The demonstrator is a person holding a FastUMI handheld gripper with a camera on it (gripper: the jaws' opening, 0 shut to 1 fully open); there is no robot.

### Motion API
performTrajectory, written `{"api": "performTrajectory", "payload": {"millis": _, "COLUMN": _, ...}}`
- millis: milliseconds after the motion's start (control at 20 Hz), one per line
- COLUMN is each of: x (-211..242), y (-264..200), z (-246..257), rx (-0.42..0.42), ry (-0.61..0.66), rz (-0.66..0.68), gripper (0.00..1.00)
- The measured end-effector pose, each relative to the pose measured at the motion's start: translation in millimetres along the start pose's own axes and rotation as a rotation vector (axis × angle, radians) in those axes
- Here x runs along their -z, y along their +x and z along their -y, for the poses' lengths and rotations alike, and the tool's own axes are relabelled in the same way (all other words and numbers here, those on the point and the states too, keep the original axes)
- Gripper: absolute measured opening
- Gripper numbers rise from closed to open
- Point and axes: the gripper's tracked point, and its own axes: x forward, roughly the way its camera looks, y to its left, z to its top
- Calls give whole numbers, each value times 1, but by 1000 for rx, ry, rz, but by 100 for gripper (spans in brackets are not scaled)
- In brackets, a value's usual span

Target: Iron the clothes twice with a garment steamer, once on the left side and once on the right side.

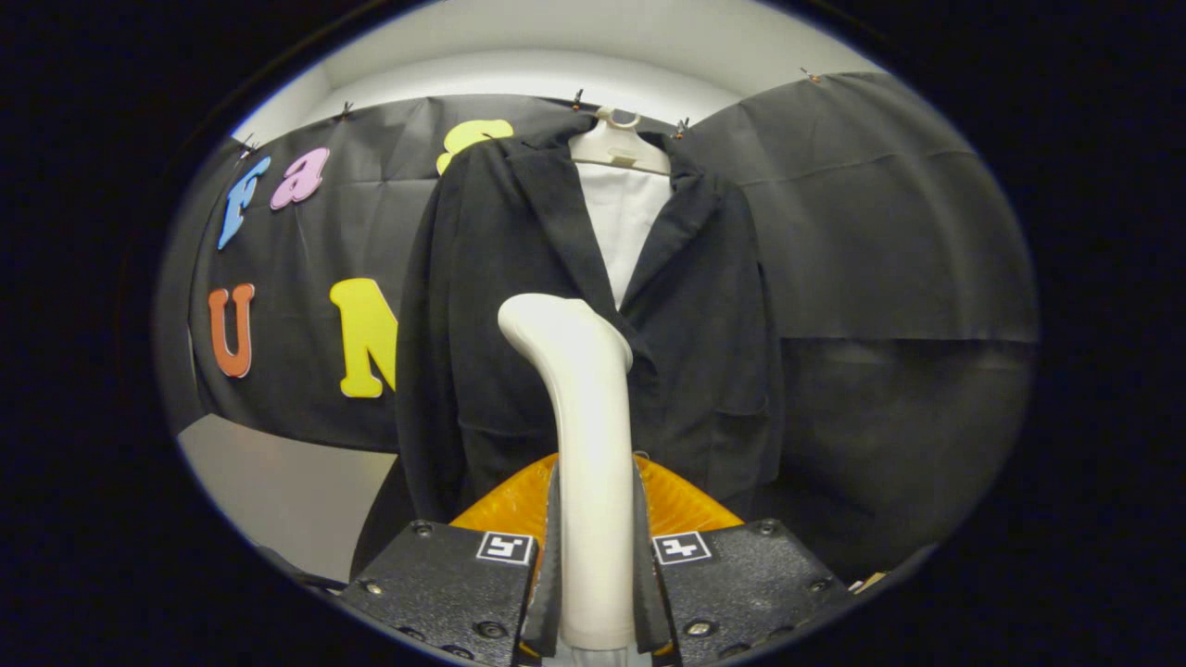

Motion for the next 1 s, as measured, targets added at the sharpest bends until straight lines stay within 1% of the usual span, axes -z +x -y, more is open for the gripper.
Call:
{"api": "performTrajectory", "payload": {"millis": 350, "x": 56, "y": -1, "z": -9, "rx": -15, "ry": -41, "rz": -92, "gripper": 34}}
{"api": "performTrajectory", "payload": {"millis": 1000, "x": 132, "y": -9, "z": -3, "rx": -10, "ry": -96, "rz": -225, "gripper": 34}}
